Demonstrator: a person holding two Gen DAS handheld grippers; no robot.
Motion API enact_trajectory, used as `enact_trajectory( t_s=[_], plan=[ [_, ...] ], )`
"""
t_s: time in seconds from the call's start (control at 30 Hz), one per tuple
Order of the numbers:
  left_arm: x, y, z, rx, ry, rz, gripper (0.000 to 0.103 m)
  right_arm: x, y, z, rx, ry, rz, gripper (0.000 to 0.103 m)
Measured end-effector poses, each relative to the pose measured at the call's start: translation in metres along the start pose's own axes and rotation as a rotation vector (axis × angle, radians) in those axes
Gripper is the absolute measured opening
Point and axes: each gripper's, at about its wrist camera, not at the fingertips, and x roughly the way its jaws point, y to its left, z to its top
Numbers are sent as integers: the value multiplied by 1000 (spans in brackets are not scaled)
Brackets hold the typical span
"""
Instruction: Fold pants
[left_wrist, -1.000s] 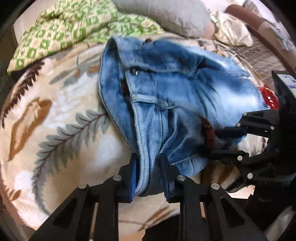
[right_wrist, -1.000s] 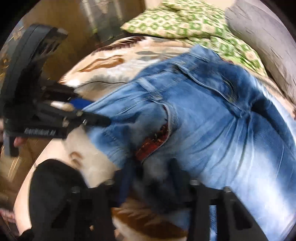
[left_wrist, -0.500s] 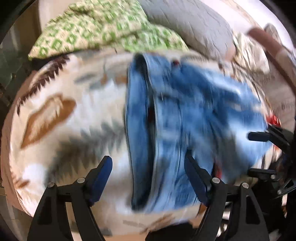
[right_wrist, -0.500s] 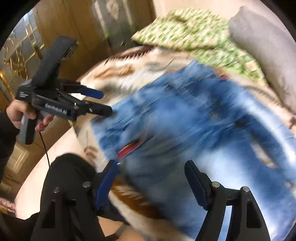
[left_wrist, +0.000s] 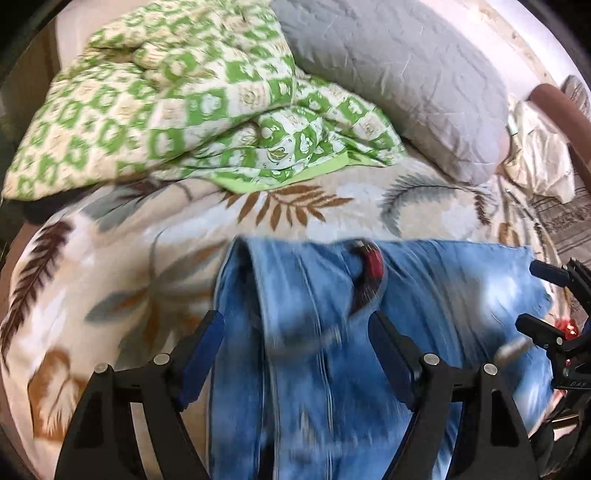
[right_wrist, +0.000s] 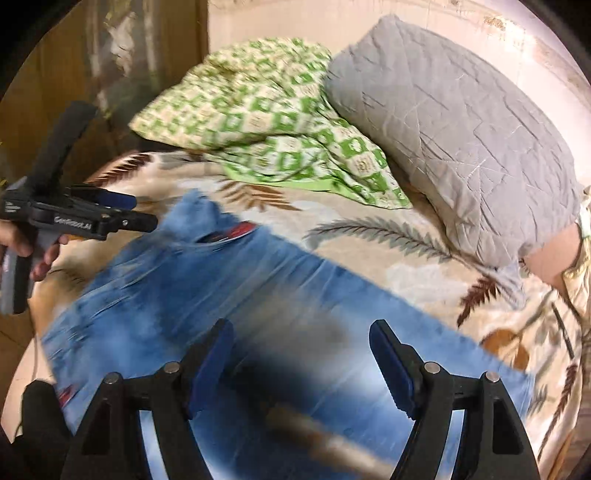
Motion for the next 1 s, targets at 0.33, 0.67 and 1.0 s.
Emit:
enact_trajectory(
  t_s=[0.33,0.67,1.0],
  plan=[
    [71,-5,21,103,86,49,41,138,-1,26,-32,238,65,80],
    [55,13,38,56,14,61,39,135,-9,56,-2,110,-44,2],
    [-3,-7,4,64,-65,109,90,30,-70,-3,153,102,-75,25]
  ],
)
